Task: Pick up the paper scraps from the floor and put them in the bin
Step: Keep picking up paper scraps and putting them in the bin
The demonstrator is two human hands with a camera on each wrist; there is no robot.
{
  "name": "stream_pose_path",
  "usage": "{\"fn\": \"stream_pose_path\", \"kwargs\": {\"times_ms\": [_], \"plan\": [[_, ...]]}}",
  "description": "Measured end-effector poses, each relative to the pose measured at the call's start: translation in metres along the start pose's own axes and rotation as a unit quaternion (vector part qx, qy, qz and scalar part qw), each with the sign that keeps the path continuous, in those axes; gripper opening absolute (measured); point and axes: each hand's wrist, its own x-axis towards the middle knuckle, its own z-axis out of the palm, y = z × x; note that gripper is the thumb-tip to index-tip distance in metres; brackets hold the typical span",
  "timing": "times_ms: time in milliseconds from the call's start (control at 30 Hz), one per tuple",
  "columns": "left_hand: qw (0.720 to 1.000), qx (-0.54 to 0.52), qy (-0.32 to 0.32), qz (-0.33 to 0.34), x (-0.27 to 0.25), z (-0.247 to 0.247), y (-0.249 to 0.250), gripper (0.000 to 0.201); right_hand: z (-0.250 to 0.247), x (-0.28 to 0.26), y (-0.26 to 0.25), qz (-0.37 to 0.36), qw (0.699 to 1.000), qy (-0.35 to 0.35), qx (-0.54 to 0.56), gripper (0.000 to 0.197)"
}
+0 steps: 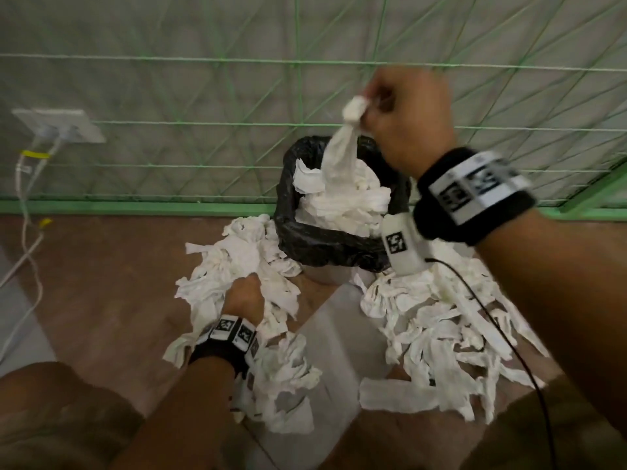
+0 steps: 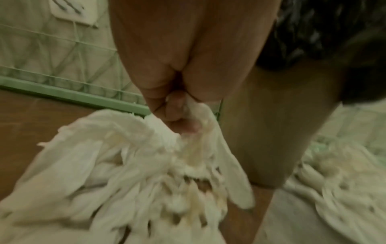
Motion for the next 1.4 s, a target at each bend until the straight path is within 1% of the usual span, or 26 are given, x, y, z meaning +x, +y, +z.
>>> {"fn": "stream_pose_path", "kwargs": {"times_ms": [33,100,133,167,200,267,333,367,433,467,533,600,633,733,767,833,867,933,967,1000,1100,1167,1233,1267,1300,1400], "plan": [[1.0,-0.002,0.012,-0.009,0.0,-0.014,0.001,0.028,0.016,-0.006,0.01,0.014,0.997,-0.067,-0.035,0.022],[0.999,-0.012,0.052,-0.007,-0.004,-0.048,0.009,0.02,0.04,-0.023,0.026,0.032,0.966,-0.238,-0.097,0.04],[0.998,-0.026,0.065,-0.004,-0.008,-0.068,0.016,0.019,0.046,-0.031,0.033,0.043,0.952,-0.286,-0.096,0.046],[0.993,-0.073,0.085,-0.024,-0.01,-0.084,0.021,0.021,0.048,-0.035,0.04,0.06,0.952,-0.292,-0.066,0.05],[0.983,-0.139,0.112,-0.04,-0.011,-0.102,0.028,0.02,0.046,-0.038,0.046,0.087,0.964,-0.252,-0.014,0.05],[0.961,-0.206,0.183,-0.026,-0.005,-0.131,0.043,0.013,0.039,-0.042,0.062,0.153,0.98,-0.101,0.072,0.042],[0.949,-0.234,0.211,0.024,0.004,-0.155,0.063,0.02,0.028,-0.053,0.082,0.219,0.968,0.04,0.112,0.032],[0.941,-0.259,0.208,0.057,0.006,-0.166,0.076,0.02,0.024,-0.063,0.094,0.25,0.96,0.079,0.098,0.029],[0.924,-0.303,0.193,0.133,0.011,-0.183,0.107,0.017,0.022,-0.09,0.122,0.333,0.94,0.075,0.03,0.024],[0.919,-0.299,0.196,0.165,0.012,-0.189,0.125,0.016,0.026,-0.107,0.138,0.365,0.93,0.029,-0.016,0.021],[0.925,-0.249,0.205,0.203,0.016,-0.191,0.154,0.019,0.04,-0.141,0.164,0.371,0.903,-0.176,-0.124,0.02],[0.937,-0.204,0.182,0.218,0.025,-0.182,0.174,0.028,0.057,-0.175,0.179,0.328,0.823,-0.414,-0.211,0.018],[0.947,-0.172,0.156,0.223,0.028,-0.175,0.18,0.033,0.064,-0.194,0.184,0.324,0.785,-0.482,-0.217,0.015],[0.978,-0.04,0.057,0.197,0.041,-0.145,0.177,0.049,0.08,-0.247,0.188,0.273,0.724,-0.581,-0.254,0.033],[0.98,0.004,0.045,0.192,0.042,-0.136,0.172,0.058,0.082,-0.262,0.188,0.244,0.717,-0.593,-0.272,0.042],[0.97,0.027,0.072,0.23,0.034,-0.124,0.163,0.062,0.09,-0.294,0.195,0.219,0.704,-0.614,-0.284,0.066],[0.958,0.003,0.089,0.274,0.027,-0.121,0.158,0.056,0.097,-0.308,0.2,0.212,0.707,-0.617,-0.273,0.071],[0.926,-0.031,0.092,0.364,0.011,-0.116,0.146,0.043,0.098,-0.324,0.191,0.202,0.729,-0.593,-0.276,0.057],[0.913,-0.012,0.089,0.397,0.004,-0.113,0.14,0.039,0.098,-0.328,0.187,0.179,0.739,-0.587,-0.279,0.047],[0.902,0.022,0.09,0.422,-0.002,-0.109,0.135,0.037,0.101,-0.331,0.186,0.167,0.733,-0.593,-0.287,0.042],[0.881,0.09,0.095,0.454,-0.002,-0.089,0.123,0.03,0.105,-0.322,0.185,0.111,0.699,-0.638,-0.303,0.044],[0.875,0.107,0.103,0.46,0.004,-0.076,0.12,0.03,0.101,-0.305,0.187,0.123,0.687,-0.651,-0.299,0.048],[0.87,0.116,0.128,0.462,0.008,-0.067,0.12,0.028,0.085,-0.272,0.183,0.149,0.697,-0.638,-0.291,0.032],[0.868,0.117,0.143,0.461,0.009,-0.064,0.121,0.026,0.069,-0.249,0.175,0.165,0.71,-0.626,-0.277,0.015],[0.867,0.116,0.156,0.458,0.009,-0.062,0.123,0.025,0.054,-0.225,0.168,0.195,0.733,-0.602,-0.252,0.013],[0.871,0.107,0.183,0.442,0.006,-0.059,0.129,0.027,0.002,-0.141,0.137,0.213,0.835,-0.477,-0.171,0.012]]}}
